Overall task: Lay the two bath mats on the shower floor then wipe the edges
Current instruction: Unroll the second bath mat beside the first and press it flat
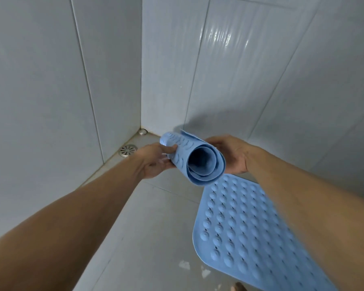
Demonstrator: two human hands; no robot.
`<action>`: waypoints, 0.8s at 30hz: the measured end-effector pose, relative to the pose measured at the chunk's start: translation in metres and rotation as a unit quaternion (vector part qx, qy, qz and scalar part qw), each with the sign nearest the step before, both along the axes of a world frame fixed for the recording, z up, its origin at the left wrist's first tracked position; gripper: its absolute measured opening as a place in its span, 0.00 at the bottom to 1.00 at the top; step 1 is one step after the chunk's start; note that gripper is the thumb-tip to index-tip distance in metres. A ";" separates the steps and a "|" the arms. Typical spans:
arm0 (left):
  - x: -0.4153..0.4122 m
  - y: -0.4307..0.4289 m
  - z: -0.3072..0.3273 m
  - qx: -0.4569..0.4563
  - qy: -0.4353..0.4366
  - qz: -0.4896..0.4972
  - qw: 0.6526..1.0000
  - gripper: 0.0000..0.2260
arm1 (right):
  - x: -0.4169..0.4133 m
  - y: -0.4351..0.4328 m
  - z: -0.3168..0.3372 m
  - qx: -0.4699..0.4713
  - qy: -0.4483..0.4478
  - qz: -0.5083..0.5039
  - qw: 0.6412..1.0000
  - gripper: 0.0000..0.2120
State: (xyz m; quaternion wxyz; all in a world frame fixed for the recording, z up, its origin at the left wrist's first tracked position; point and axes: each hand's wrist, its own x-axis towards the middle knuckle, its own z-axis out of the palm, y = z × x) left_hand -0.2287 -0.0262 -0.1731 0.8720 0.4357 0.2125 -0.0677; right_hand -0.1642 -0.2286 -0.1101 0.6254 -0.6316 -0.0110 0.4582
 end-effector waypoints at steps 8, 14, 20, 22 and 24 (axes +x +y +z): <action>-0.014 -0.043 0.025 0.046 0.000 -0.079 0.996 0.16 | -0.006 -0.044 0.007 -0.030 -0.031 0.044 0.998 0.28; -0.034 -0.064 0.036 0.043 0.026 -0.076 0.996 0.14 | -0.029 -0.064 0.014 -0.036 -0.052 0.047 0.997 0.35; -0.075 -0.099 0.033 0.085 0.064 -0.097 0.990 0.27 | -0.060 -0.100 0.007 -0.036 -0.059 0.091 0.993 0.38; -0.090 -0.116 0.036 0.098 0.066 -0.089 0.989 0.32 | -0.073 -0.118 0.007 -0.027 -0.059 0.105 0.992 0.36; -0.104 -0.131 0.039 0.106 0.068 -0.080 0.989 0.37 | -0.086 -0.133 0.009 -0.017 -0.067 0.117 0.991 0.36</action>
